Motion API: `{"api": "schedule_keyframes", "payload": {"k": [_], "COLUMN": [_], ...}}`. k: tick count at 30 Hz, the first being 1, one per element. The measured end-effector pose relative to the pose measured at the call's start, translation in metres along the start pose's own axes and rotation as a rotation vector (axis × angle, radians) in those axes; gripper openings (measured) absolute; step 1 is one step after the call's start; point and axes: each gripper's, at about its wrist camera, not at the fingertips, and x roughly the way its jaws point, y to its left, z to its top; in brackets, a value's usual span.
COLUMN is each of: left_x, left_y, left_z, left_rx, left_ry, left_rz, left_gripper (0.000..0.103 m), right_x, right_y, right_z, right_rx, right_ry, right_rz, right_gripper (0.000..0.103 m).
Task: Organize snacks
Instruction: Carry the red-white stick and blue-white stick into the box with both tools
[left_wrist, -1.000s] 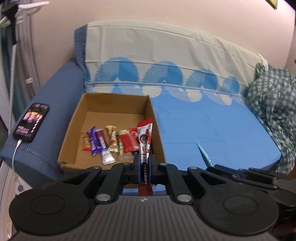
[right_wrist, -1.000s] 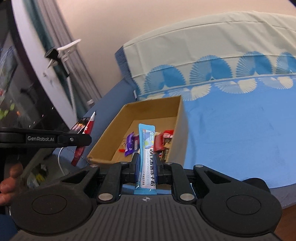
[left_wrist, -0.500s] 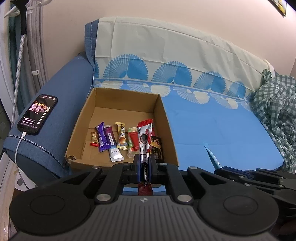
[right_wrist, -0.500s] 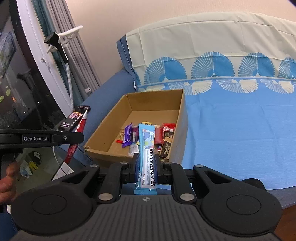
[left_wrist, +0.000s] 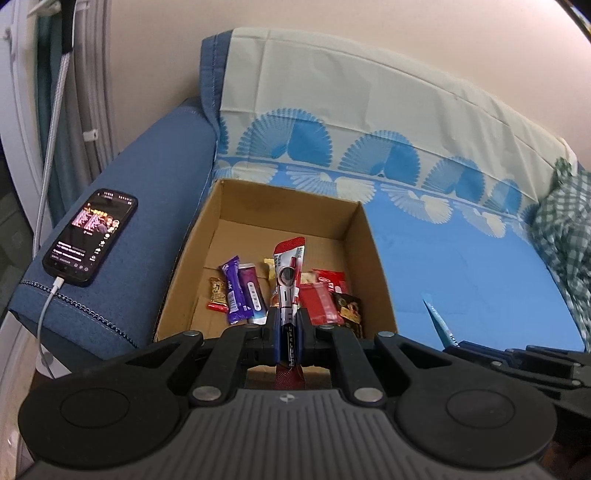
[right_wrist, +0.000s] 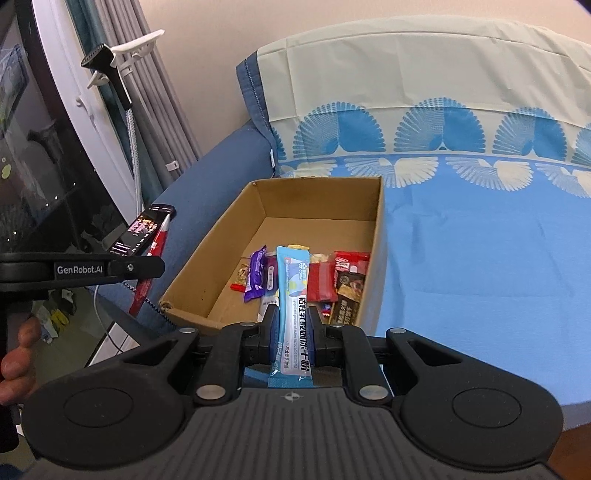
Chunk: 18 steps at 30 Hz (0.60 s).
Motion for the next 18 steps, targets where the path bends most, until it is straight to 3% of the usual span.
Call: {"api": "schedule_keyframes", "payload": {"k": [18], "left_x": [0.096], "left_y": [0.019], "left_z": [0.047], "left_rx": [-0.017], "left_ry": [0.123], "left_rz": [0.049], "left_gripper": [0.009], "right_x": [0.100], "right_y": [-0.012], "right_z": [0.055], "right_rx": [0.002], "right_ry": [0.042], "right_rz": [-0.007], "right_gripper": [0.015]}}
